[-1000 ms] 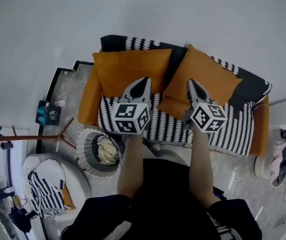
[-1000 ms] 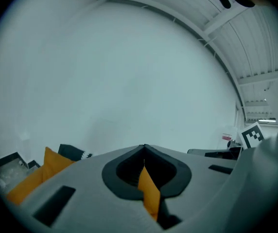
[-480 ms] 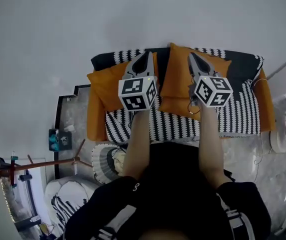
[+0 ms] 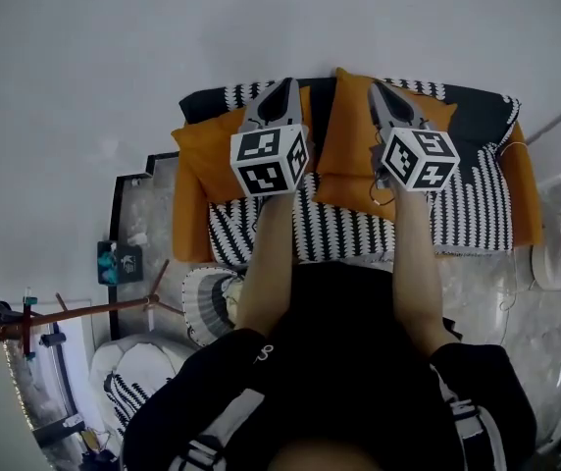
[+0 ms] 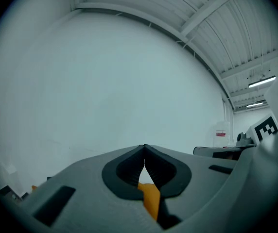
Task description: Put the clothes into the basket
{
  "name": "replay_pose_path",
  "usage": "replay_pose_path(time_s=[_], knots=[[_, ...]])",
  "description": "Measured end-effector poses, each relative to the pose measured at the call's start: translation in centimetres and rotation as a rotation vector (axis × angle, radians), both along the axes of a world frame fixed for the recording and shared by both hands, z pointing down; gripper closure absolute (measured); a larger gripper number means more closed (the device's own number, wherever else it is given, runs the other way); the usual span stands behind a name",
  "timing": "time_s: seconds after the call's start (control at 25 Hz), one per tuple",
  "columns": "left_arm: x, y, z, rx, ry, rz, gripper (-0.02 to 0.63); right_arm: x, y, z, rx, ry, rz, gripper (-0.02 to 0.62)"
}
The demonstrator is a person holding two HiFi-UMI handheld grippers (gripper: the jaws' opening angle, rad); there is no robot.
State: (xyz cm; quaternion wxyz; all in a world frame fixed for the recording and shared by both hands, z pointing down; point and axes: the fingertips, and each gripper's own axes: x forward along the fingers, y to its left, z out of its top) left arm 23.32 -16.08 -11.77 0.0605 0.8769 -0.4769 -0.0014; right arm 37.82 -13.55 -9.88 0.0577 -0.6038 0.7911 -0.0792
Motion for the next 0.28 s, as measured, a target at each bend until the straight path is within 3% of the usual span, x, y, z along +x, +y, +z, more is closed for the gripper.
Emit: replay_pose_path(time_s=[0.28], knots=[[-1.05,-0.21,0.73,-0.027,0.022,-0.005,0.597,-1.07,-0.29,0.47,-0.001,0.013,-0.009,0.583]])
